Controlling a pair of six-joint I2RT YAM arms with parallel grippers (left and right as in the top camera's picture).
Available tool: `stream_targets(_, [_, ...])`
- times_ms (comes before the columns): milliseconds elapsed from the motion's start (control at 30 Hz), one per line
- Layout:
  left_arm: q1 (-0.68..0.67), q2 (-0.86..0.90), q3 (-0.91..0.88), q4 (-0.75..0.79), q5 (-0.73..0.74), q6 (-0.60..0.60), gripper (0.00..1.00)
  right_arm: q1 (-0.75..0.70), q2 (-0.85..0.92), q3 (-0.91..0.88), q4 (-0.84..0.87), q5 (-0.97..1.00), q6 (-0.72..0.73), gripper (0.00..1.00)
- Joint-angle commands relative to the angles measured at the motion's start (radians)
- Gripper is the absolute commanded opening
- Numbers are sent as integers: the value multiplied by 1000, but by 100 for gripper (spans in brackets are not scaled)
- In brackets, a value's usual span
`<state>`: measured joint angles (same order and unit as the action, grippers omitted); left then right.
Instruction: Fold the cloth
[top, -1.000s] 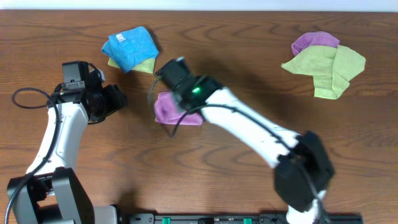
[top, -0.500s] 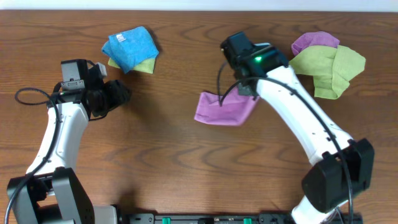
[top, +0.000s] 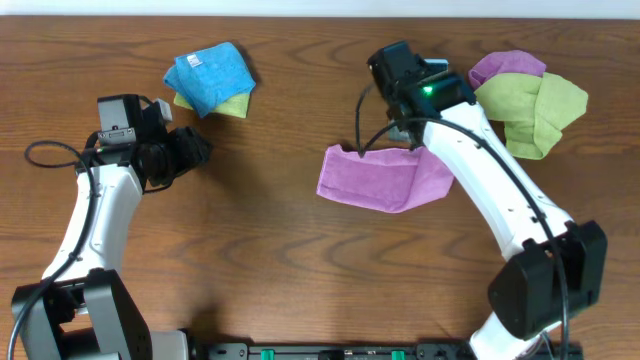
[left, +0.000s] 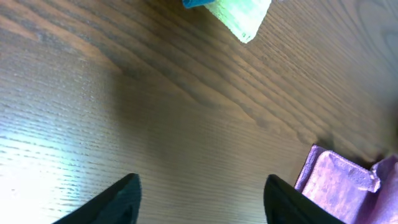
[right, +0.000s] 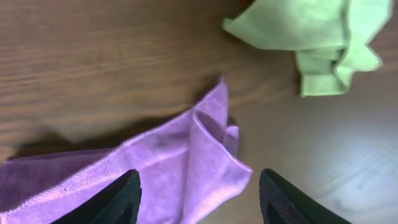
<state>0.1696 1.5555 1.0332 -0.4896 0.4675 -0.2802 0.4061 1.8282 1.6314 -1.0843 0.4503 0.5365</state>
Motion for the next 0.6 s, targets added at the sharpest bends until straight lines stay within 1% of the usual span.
stream_targets(0, [6, -21, 25, 0, 32, 11, 67, -87, 5, -64, 27, -106, -55, 61])
stream_targets(67, [6, -21, 25, 0, 33, 11, 67, -149, 6, -106, 54, -149, -70, 63])
stream_targets(100, [6, -21, 25, 0, 37, 11, 68, -182, 6, -128, 76, -180, -99, 63])
stream_targets(200, [6, -21, 25, 0, 66, 11, 76, -280, 6, -195, 143, -312, -173, 64])
stream_targets(233, [6, -21, 25, 0, 74, 11, 77, -301, 6, -212, 167, -356, -191, 64])
stream_targets(300, [6, -21, 25, 0, 85, 11, 84, -335, 6, -239, 211, -443, -219, 64])
stream_targets(400, [6, -21, 25, 1, 105, 11, 95, -355, 7, -266, 265, -524, -224, 64])
stream_targets(467, [6, -21, 25, 1, 109, 11, 98, -351, 10, -274, 286, -544, -224, 64])
stream_targets(567, [6, -21, 25, 1, 109, 11, 98, -334, 28, -274, 311, -572, -224, 64])
